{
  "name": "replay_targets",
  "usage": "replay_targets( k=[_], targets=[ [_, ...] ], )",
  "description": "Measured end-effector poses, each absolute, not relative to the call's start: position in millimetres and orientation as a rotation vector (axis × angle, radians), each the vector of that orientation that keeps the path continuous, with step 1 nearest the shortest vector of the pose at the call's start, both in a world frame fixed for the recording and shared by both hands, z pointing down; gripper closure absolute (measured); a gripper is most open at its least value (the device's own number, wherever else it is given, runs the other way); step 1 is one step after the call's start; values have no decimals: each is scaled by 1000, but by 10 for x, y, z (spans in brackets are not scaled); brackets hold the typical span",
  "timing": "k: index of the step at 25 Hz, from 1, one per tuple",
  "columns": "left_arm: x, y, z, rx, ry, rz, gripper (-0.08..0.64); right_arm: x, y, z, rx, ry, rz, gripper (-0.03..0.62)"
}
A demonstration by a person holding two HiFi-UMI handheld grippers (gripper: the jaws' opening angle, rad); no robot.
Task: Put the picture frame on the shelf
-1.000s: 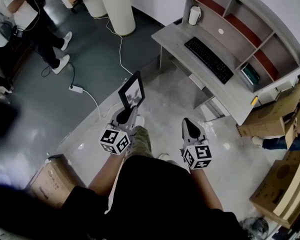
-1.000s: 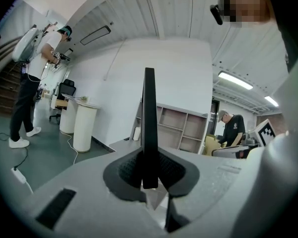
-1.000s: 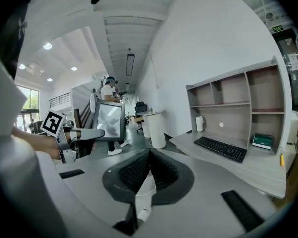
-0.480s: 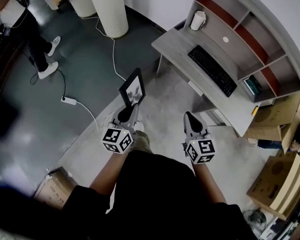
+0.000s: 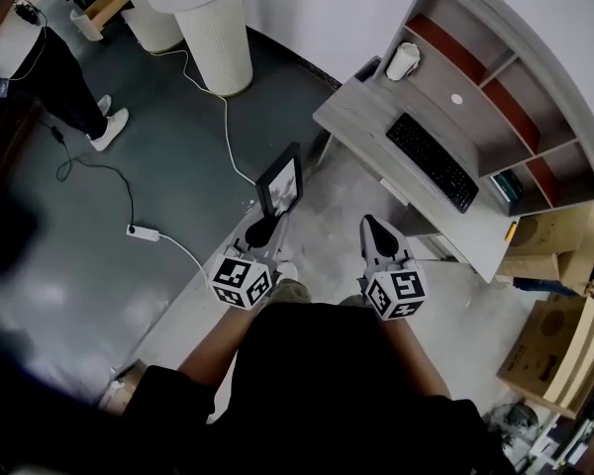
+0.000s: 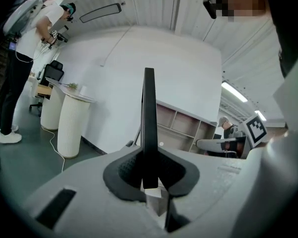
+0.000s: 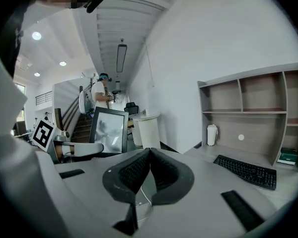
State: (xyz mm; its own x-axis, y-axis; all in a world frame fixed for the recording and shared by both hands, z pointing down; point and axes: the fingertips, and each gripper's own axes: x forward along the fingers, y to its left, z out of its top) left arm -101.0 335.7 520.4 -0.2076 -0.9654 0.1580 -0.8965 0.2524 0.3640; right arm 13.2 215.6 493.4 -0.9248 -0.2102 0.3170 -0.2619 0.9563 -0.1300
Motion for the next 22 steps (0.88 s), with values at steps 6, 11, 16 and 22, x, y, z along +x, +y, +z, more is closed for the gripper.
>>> replay_targets(
  k=[6,11,16,22],
  targets=[
    [-1309,3260,5196,1747,-2139,-321,509,42,2094,5020,424,-2749,237,580],
    [-1347,3113,5197,1755,-2126,-368,509,-13,1983,5072,455,-2744,221,580],
    [-1270,2910,5257,1795,-2070,-359,509,-66,1839,5147,468,-2754,248,580],
    [-1305,2367,5223,1883,-2016,-318,509,-320,1311,5112,513,-2812,265,580]
  ],
)
